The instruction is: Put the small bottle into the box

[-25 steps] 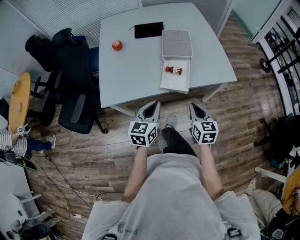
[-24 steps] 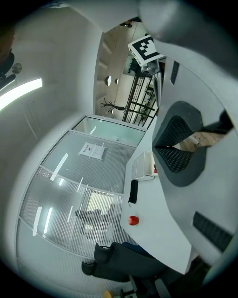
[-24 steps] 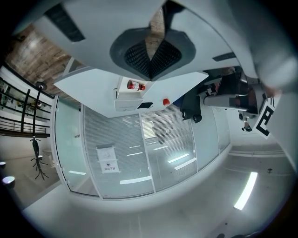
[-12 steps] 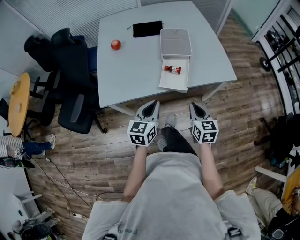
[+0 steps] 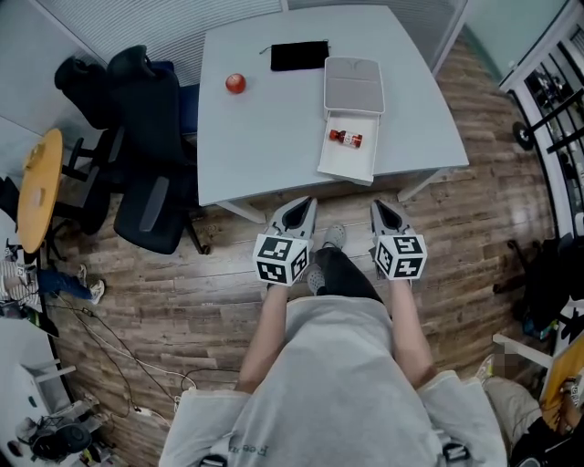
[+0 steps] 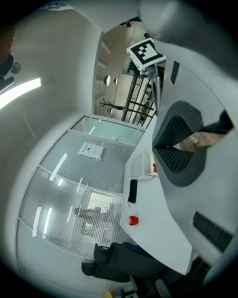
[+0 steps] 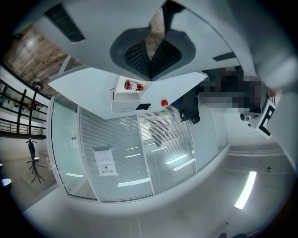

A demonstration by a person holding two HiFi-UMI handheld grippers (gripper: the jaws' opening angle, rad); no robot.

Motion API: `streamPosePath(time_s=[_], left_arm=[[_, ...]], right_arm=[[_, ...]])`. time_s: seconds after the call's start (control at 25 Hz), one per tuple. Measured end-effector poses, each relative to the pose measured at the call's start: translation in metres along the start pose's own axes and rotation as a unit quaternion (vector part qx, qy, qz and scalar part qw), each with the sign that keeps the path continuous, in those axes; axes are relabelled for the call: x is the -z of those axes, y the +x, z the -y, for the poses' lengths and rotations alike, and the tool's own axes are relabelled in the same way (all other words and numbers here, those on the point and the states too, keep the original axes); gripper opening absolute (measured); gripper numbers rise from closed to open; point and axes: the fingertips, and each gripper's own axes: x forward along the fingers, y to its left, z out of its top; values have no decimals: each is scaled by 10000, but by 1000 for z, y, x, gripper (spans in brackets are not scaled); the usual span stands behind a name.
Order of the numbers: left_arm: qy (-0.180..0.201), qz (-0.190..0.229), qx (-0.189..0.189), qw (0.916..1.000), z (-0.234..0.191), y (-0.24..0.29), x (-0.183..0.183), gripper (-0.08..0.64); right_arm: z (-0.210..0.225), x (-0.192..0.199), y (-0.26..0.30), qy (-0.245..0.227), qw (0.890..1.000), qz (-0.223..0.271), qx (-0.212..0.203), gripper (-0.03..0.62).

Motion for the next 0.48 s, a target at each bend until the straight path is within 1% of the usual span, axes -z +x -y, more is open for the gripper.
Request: streamPosePath(time_s=[0.36, 0.48], left_arm=[[-45, -6, -55, 10000, -5, -3, 1, 28], [4, -41, -69, 10000, -5, -2, 3, 28]], right_arm=[[-8, -2, 12, -87, 9998, -78, -156, 17], [-9, 0, 13, -90, 9998, -94, -181, 17]])
